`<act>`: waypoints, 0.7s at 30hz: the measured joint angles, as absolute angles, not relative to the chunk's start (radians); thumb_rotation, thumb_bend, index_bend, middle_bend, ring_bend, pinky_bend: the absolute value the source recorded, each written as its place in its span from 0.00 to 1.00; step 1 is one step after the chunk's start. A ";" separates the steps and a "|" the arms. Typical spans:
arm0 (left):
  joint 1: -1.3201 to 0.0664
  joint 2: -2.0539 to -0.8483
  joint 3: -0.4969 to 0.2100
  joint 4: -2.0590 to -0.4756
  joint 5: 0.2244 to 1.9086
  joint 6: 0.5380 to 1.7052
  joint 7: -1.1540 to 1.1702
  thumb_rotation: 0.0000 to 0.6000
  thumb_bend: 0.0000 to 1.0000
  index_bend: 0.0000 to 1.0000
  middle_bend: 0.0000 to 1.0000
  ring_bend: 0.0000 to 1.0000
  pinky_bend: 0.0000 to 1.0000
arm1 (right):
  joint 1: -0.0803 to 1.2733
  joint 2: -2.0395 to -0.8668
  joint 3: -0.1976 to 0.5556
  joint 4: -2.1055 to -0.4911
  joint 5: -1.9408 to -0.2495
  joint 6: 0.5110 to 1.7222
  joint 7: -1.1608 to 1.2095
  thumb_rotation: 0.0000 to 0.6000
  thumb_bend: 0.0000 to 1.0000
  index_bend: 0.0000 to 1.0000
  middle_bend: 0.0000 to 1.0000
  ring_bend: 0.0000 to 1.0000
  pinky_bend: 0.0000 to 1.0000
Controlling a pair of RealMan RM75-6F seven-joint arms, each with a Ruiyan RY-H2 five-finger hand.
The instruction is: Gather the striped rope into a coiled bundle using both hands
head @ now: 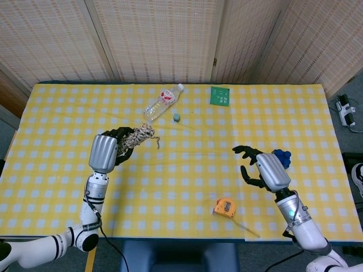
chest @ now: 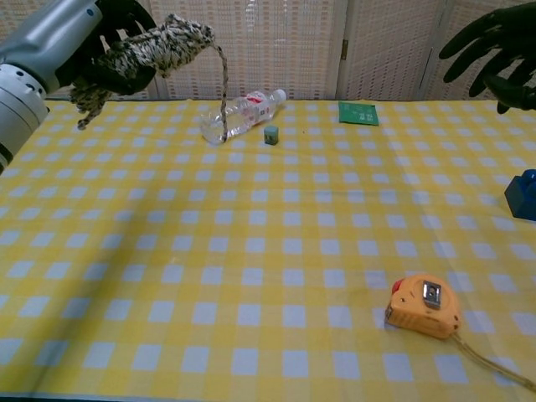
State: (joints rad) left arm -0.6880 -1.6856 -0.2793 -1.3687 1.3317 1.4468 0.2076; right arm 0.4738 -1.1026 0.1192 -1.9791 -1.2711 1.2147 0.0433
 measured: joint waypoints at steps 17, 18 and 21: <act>-0.651 -1.639 -0.291 -1.453 1.312 1.410 0.207 1.00 0.63 0.57 0.61 0.58 0.64 | 0.200 -1.116 -0.038 -1.786 -1.536 1.531 0.016 1.00 0.61 0.00 0.01 0.03 0.01; -0.649 -1.637 -0.292 -1.455 1.314 1.411 0.206 1.00 0.63 0.57 0.61 0.58 0.64 | 0.180 -1.124 -0.042 -1.771 -1.541 1.554 0.009 1.00 0.61 0.00 0.00 0.02 0.01; -0.647 -1.635 -0.294 -1.461 1.317 1.410 0.205 1.00 0.63 0.58 0.61 0.58 0.64 | 0.135 -1.148 -0.052 -1.728 -1.549 1.594 0.009 1.00 0.61 0.00 0.00 0.00 0.00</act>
